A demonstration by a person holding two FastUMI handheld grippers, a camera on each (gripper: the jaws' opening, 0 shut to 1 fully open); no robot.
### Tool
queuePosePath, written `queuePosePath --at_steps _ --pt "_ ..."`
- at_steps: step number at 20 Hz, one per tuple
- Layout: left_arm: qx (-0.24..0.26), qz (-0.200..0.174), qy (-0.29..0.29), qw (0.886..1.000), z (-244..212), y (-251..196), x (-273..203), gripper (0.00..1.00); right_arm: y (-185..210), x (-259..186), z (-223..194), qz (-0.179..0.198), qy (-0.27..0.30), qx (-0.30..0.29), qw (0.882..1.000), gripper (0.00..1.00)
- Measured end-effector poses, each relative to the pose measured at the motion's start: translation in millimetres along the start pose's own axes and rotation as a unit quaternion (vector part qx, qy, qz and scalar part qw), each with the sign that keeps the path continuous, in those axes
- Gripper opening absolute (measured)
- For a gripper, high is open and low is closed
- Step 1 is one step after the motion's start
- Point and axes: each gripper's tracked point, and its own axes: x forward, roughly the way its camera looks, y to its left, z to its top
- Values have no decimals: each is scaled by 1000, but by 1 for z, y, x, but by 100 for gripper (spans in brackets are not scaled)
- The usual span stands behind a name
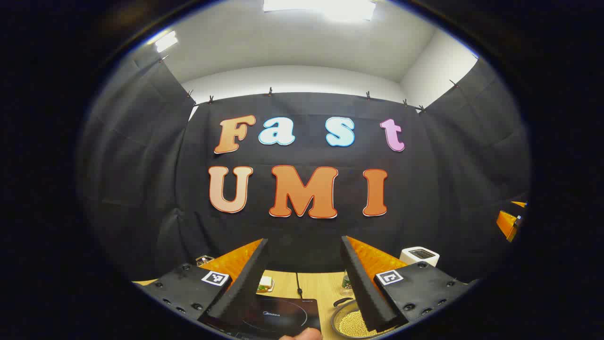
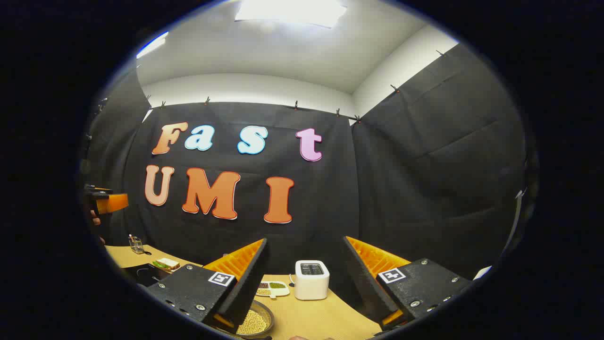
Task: First push the handle of the pot to place it horizontally, then grasp the pot with both hands and set it on the induction cooktop.
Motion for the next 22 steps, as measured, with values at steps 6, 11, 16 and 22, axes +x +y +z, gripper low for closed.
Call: queuePosePath --at_steps 6,11,16,22 --pt "1 30 0 1000 -8 9 -7 98 11 2 3 11 -5 0 1000 95" --pt "-9 34 0 999 -7 14 -10 99 22 3 3 28 2 5 1000 95" --pt "-6 32 -23 999 9 12 -10 98 24 2 3 35 5 3 999 95" --pt "-15 36 -29 999 9 13 -7 96 29 -4 0 58 24 12 998 95"
